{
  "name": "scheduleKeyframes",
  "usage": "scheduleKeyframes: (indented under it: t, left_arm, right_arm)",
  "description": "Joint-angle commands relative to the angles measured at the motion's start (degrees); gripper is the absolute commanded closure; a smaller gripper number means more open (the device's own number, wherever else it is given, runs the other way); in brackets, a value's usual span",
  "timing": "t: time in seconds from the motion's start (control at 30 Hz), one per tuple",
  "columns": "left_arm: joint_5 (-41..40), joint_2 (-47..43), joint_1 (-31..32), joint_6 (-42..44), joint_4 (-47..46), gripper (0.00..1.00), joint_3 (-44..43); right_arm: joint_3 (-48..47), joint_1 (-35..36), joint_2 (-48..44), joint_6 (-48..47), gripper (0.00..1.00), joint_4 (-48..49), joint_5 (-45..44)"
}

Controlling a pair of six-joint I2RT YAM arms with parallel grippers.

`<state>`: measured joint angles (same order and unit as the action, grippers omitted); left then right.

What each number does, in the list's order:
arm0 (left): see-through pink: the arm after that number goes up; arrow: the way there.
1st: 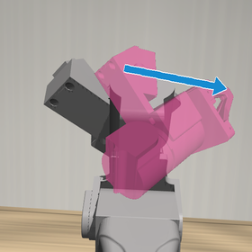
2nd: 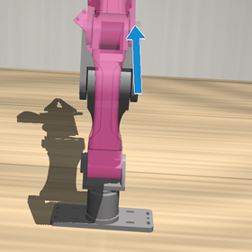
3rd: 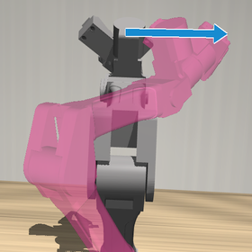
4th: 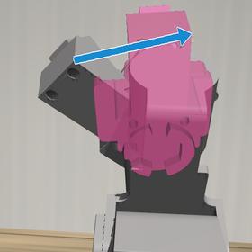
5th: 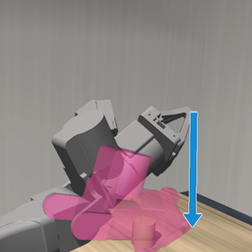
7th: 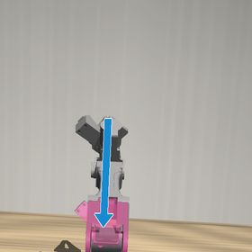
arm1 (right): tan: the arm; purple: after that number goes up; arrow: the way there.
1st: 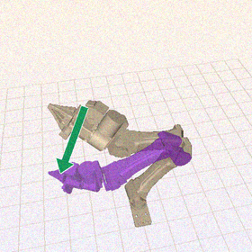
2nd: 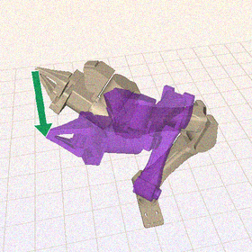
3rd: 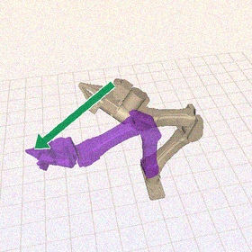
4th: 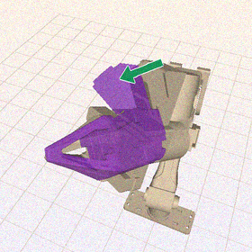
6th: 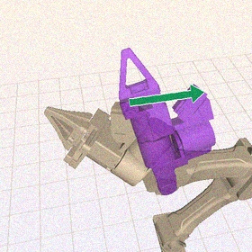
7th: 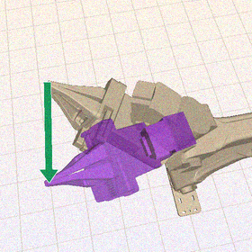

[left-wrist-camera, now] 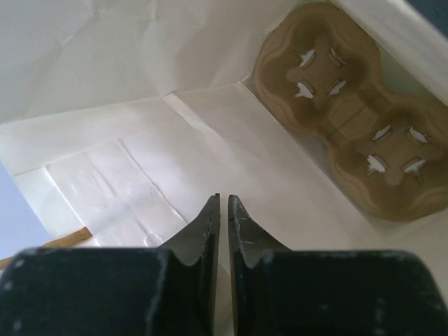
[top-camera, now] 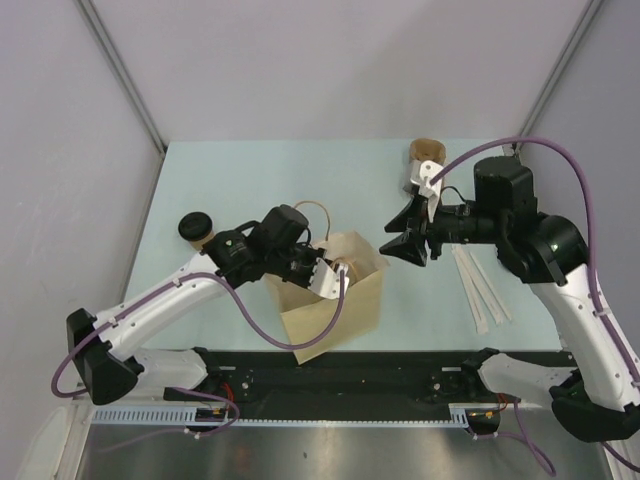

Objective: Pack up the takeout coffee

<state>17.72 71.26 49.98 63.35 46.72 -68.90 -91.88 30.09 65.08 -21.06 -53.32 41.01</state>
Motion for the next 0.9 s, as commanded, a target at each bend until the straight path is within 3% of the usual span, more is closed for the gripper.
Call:
scheduleKeyframes:
  t: [0.0, 0.13, 0.43, 0.87]
  left_arm:
    - [-2.1, -2.4, 0.3, -3.8, -4.9, 0.92, 1.7]
    - [-5.6, -3.4, 0.3, -6.2, -8.7, 1.00, 2.7]
    - [-13.9, -3.2, 0.3, -13.5, -15.2, 1.00, 1.1]
    - [-21.6, -1.9, 0.3, -14.8, -18.4, 1.00, -3.1]
  right_arm:
    - [2.8, 1.2, 1.0, 1.2, 0.49, 2.2, -6.5]
    - [2.7, -1.2, 2.2, 2.7, 0.49, 3.0, -7.8]
    - [2.6, -4.8, 3.4, 3.5, 0.49, 4.8, -7.1]
    - [1.8, -7.6, 5.3, 2.4, 0.48, 6.7, -5.3]
